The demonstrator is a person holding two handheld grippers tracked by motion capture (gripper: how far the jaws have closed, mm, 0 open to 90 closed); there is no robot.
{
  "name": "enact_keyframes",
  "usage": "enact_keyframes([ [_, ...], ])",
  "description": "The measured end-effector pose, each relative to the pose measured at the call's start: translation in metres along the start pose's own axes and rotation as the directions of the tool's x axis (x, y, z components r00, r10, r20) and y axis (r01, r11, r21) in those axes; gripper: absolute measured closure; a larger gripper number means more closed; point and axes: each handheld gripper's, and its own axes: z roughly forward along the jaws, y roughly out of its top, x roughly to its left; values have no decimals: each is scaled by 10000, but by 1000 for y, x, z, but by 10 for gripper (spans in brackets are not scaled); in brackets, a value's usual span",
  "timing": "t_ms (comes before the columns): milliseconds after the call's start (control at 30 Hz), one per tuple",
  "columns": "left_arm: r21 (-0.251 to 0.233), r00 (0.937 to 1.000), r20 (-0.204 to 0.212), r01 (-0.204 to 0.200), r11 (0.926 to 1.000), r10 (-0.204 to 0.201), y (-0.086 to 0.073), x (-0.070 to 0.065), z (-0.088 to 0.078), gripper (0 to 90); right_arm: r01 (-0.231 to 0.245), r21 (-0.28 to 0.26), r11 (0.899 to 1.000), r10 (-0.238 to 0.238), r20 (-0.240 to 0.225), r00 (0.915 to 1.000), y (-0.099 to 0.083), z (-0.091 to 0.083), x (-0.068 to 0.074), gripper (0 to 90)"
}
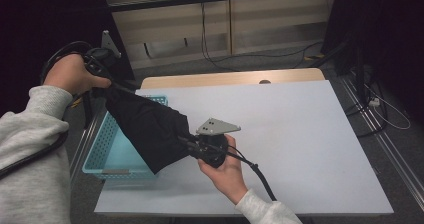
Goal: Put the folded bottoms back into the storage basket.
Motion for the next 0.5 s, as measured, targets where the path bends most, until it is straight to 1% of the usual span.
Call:
enact_keyframes([
  [100, -44, 9999, 27, 168, 9998, -168, 0, 4, 0, 805, 21, -28, 10000, -21, -11, 10000, 1, 3, 2, 816],
  [167, 19, 9997, 2, 225, 9997, -225, 1, 7, 1, 805, 73, -26, 10000, -73, -28, 10000, 2, 6, 4, 816],
  [300, 70, 9997, -52, 226, 9997, -226, 0, 12, 1, 804, 106, -10, 9999, -106, -62, 9999, 5, 9, 7, 816],
  [500, 62, 9992, -184, 363, 9993, -362, 0, 19, -1, 805, 368, 18, 9993, -367, -39, 9993, 12, 14, 13, 816],
])
